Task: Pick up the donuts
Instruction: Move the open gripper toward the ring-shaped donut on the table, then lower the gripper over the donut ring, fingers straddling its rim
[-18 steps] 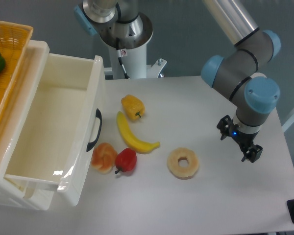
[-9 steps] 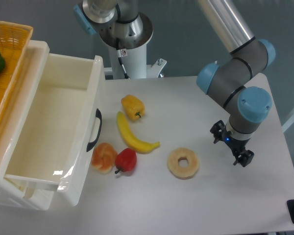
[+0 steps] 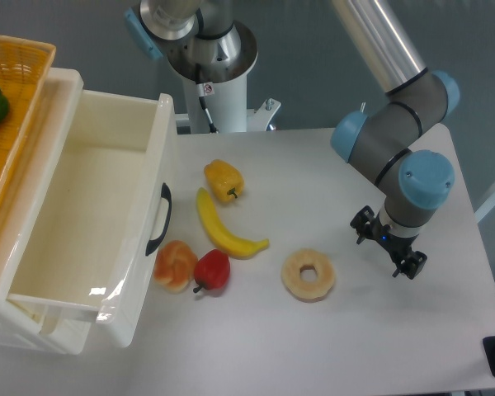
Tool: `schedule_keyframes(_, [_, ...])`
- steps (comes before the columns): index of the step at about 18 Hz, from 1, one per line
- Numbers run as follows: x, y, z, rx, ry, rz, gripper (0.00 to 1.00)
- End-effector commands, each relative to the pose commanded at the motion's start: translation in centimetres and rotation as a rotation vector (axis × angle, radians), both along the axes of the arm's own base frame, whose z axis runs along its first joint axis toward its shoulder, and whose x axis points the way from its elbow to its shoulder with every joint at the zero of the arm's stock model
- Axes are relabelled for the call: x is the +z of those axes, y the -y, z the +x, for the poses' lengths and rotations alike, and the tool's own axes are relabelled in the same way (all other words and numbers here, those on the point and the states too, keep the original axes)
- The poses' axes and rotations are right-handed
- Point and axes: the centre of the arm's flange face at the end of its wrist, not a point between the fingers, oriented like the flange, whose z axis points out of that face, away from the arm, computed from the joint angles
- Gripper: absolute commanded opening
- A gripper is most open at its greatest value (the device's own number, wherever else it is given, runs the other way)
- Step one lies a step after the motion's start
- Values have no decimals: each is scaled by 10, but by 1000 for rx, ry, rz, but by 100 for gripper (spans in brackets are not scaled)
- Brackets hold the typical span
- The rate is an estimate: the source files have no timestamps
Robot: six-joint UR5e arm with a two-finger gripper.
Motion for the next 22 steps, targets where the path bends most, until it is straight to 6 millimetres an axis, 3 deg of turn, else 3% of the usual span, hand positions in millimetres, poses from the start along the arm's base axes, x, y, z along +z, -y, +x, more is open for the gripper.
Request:
schedule_keyframes(4, [5, -13, 20, 96, 43, 49, 100])
schedule_keyframes(8, [-3, -37, 39, 145, 65, 42, 100])
schedule_keyframes(19, [-24, -48, 47, 162, 92, 25, 100])
schedule_keyframes(22, [-27, -50, 46, 161, 93, 20, 95])
